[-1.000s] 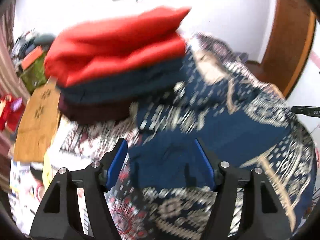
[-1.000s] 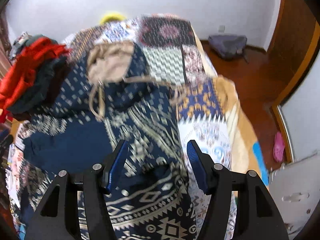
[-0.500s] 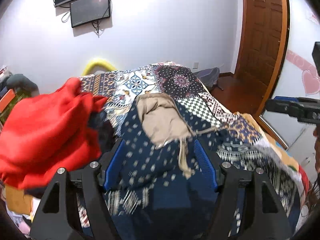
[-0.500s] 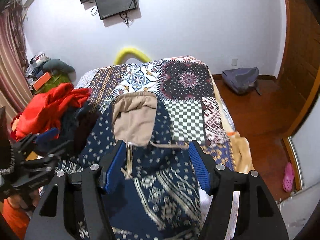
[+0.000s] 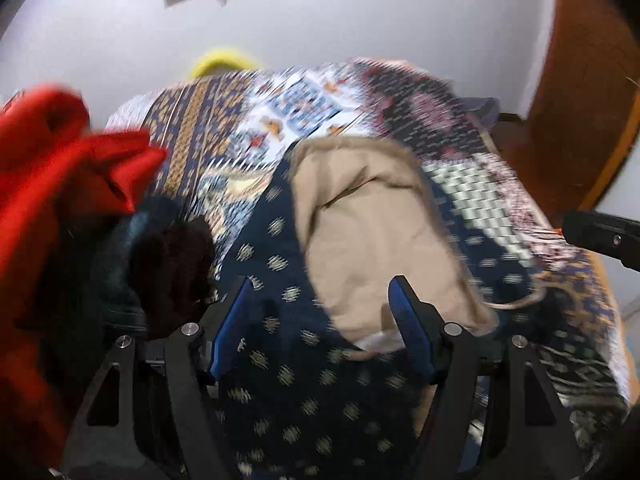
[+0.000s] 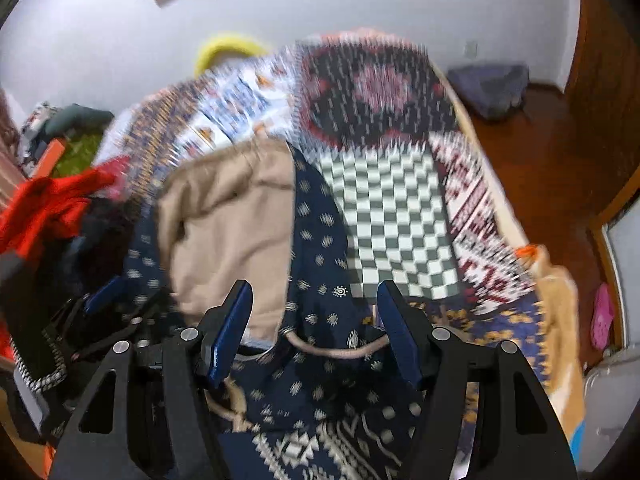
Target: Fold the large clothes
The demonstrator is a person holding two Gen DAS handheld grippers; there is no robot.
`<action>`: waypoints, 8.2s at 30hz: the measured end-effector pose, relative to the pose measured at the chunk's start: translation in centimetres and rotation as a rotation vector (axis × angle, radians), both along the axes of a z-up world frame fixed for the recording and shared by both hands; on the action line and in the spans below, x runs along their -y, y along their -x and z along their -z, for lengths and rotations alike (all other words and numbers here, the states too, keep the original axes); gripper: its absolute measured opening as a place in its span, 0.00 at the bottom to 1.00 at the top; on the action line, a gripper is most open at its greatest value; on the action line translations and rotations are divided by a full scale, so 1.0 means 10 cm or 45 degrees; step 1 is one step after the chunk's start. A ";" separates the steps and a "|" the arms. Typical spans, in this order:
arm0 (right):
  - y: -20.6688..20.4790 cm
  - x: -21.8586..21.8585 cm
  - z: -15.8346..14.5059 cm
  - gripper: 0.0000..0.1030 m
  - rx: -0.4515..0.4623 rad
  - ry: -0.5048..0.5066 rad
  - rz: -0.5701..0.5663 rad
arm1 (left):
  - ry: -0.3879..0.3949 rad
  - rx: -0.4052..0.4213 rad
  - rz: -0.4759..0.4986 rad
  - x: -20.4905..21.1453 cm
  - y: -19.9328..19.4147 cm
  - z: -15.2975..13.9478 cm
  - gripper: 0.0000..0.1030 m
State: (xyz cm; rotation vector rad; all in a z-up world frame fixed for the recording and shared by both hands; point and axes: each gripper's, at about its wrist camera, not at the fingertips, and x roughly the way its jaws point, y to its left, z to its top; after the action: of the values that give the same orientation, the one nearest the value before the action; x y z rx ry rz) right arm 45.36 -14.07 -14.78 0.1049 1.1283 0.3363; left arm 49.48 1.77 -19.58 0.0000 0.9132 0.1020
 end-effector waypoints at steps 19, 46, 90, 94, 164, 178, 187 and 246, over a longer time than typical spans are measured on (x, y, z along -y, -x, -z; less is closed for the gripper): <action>0.47 0.10 -0.06 0.09 0.022 -0.069 -0.092 | 0.180 -0.066 0.085 -0.12 0.10 0.10 0.09; 2.30 0.51 -0.25 0.38 0.107 0.237 -0.330 | 0.177 -0.168 0.327 -0.10 2.44 0.11 0.36; 1.76 0.49 -0.68 0.10 0.216 -0.136 -0.176 | 0.401 0.011 0.361 -0.24 1.65 -0.27 0.09; 2.18 0.58 -0.89 0.10 0.282 -0.131 -0.226 | 0.394 0.083 0.377 -0.28 2.03 -0.57 0.09; 3.30 0.81 -0.26 0.48 0.045 0.047 -0.322 | 0.186 -0.146 0.486 0.16 3.33 0.15 0.58; 2.89 1.15 -0.74 0.75 0.185 -0.081 -0.091 | 0.196 0.091 0.154 -0.74 3.42 -0.50 0.79; 2.16 1.25 -0.43 0.76 0.063 -0.108 0.039 | 0.423 0.025 -0.103 -1.65 2.87 -0.22 0.81; 1.98 1.17 -0.76 0.56 0.149 0.064 -0.079 | 0.374 -0.087 -0.207 -1.86 2.99 -0.10 0.45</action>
State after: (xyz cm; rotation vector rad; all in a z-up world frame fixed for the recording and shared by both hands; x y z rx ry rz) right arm 25.57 -25.74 -7.19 0.0057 1.0244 0.3644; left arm 19.60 20.34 -18.55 -0.3456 0.9891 0.1184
